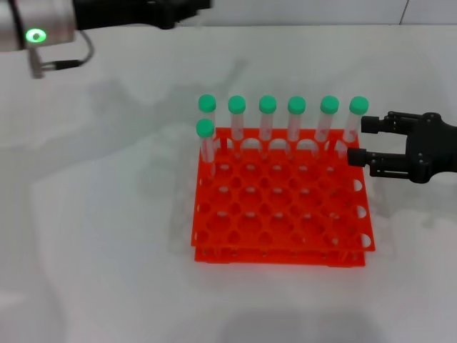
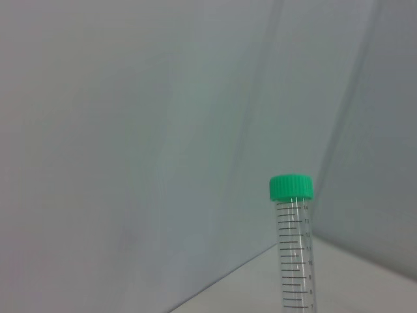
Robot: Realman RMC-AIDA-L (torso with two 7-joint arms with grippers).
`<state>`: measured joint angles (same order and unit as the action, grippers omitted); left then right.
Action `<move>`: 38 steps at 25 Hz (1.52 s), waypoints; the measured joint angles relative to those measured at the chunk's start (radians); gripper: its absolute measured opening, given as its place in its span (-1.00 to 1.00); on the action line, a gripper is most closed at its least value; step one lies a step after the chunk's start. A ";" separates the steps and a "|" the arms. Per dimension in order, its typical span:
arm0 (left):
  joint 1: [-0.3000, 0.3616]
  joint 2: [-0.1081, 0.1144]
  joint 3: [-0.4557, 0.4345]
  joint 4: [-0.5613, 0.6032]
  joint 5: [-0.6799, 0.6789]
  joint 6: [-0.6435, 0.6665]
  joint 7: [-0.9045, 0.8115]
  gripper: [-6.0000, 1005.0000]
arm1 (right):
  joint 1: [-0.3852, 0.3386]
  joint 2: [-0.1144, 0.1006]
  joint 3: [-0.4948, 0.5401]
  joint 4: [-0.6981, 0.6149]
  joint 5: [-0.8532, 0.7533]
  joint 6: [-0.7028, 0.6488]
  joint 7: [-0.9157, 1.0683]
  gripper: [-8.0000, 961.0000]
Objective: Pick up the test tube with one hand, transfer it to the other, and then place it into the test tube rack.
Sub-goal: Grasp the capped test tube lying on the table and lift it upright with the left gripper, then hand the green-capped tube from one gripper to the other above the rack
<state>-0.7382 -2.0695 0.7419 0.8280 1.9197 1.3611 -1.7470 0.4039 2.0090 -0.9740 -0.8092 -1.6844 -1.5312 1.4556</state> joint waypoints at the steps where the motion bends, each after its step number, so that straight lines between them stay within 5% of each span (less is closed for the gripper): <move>1: -0.010 -0.002 0.019 -0.026 -0.024 0.008 0.028 -0.59 | 0.000 0.000 0.000 -0.002 0.000 0.000 0.000 0.50; 11: -0.016 -0.006 0.186 -0.079 -0.114 0.053 0.109 -0.59 | -0.001 -0.006 0.021 -0.020 0.000 0.000 0.000 0.50; 38: -0.017 -0.007 0.191 -0.226 -0.149 0.089 0.225 -0.59 | -0.014 -0.018 0.069 -0.069 -0.001 -0.005 -0.009 0.50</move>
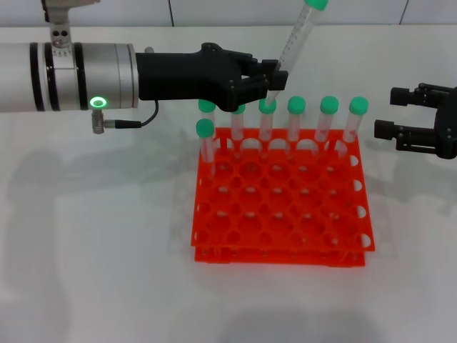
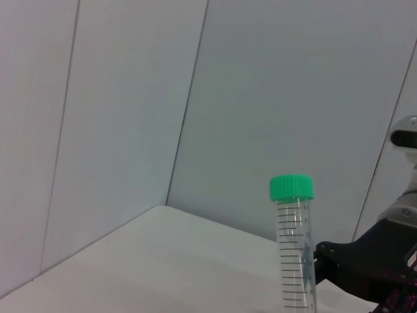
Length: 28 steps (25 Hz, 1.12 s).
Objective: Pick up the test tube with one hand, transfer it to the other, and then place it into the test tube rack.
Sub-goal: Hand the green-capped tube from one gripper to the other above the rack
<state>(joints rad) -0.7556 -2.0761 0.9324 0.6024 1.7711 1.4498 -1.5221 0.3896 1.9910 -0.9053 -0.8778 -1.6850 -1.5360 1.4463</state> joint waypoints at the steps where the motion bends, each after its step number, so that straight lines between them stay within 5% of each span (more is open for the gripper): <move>1: 0.001 0.000 0.000 0.000 0.000 0.000 0.000 -0.59 | 0.000 0.000 0.000 0.000 0.000 0.001 0.000 0.50; 17: 0.001 0.003 0.024 -0.001 0.025 -0.008 -0.003 -0.59 | -0.009 0.010 0.037 -0.001 0.007 -0.001 0.001 0.50; 28: 0.005 0.002 0.024 0.003 0.019 -0.008 0.000 -0.59 | -0.012 0.011 0.062 -0.002 0.165 -0.027 0.009 0.50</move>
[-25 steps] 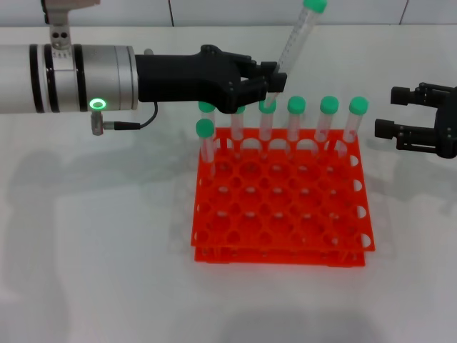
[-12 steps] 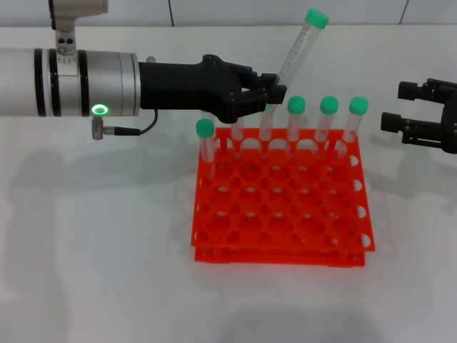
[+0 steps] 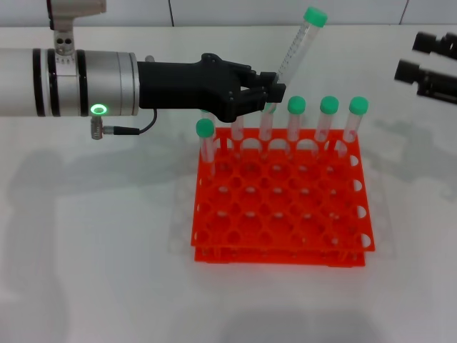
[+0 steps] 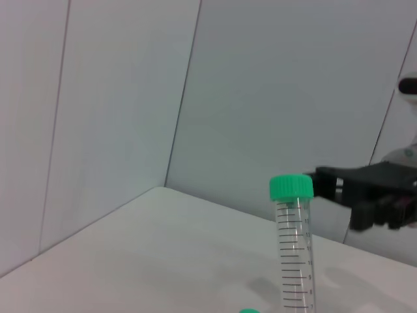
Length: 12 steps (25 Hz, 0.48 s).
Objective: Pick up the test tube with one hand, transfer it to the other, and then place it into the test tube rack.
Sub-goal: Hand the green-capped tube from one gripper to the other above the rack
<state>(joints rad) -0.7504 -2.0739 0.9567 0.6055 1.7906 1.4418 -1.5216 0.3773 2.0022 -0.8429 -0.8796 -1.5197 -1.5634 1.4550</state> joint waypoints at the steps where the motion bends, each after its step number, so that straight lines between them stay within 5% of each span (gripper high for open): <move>1: 0.000 0.000 0.000 0.000 0.000 0.000 0.000 -0.59 | 0.001 0.001 0.000 0.001 0.016 -0.001 0.001 0.50; 12: -0.007 -0.002 0.001 0.003 -0.001 -0.001 0.000 -0.59 | 0.035 0.010 -0.088 0.039 0.100 0.023 0.004 0.49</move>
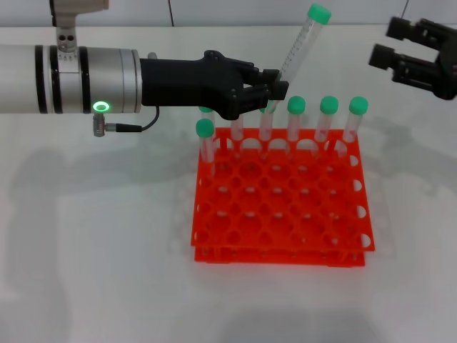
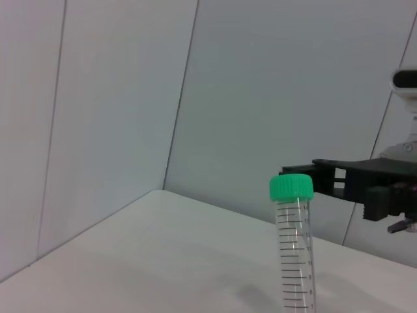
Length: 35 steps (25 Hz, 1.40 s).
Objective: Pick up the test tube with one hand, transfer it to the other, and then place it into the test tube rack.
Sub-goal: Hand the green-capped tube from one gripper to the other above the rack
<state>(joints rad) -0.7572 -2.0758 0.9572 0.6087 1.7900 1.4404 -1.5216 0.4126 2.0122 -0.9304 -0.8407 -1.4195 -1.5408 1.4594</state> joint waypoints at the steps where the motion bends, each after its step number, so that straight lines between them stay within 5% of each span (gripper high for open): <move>1: 0.000 0.000 0.000 0.000 0.000 0.000 0.000 -0.59 | 0.009 0.001 -0.002 0.011 0.004 0.001 -0.001 0.49; 35: 0.004 -0.001 0.000 -0.007 -0.003 0.003 0.014 -0.59 | 0.155 0.009 -0.099 0.141 0.061 0.071 -0.031 0.40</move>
<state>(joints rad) -0.7532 -2.0769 0.9572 0.6012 1.7870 1.4437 -1.5079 0.5677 2.0216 -1.0290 -0.7001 -1.3584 -1.4701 1.4282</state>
